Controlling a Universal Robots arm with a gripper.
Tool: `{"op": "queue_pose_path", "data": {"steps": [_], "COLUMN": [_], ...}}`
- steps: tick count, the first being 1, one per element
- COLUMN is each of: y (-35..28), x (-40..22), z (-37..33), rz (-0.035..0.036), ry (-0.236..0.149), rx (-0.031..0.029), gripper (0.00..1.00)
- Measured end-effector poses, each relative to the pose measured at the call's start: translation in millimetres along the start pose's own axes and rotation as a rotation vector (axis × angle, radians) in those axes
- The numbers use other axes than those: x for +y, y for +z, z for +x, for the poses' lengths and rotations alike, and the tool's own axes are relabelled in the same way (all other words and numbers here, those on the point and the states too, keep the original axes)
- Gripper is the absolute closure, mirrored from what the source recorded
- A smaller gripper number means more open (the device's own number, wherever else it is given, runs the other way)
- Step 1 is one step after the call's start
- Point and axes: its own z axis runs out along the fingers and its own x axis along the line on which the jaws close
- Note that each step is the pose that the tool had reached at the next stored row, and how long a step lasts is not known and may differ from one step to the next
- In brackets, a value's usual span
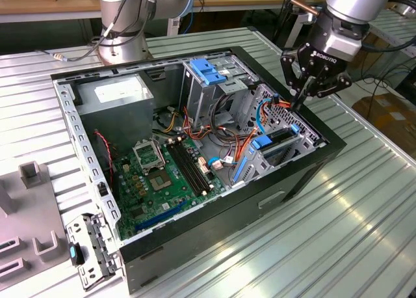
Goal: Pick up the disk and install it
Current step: 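Insert the first disk wire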
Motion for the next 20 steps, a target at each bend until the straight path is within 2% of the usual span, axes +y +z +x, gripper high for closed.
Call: {"op": "queue_pose_path", "data": {"steps": [5, 14, 16, 17, 20], "y": [0.2, 0.3, 0.5, 0.5, 0.6], "x": [2.7, 8.8, 8.8, 8.9, 8.9], "z": [-2.0, -6.3, -6.4, -6.4, -6.4], "rz": [-0.0003, -0.0002, -0.0005, -0.001, -0.0017], "ry": [0.018, 0.021, 0.038, 0.064, 0.104], "rx": [-0.0003, -0.0001, -0.0004, -0.0006, -0.001], "gripper": [0.84, 0.84, 0.84, 0.84, 0.84]}}
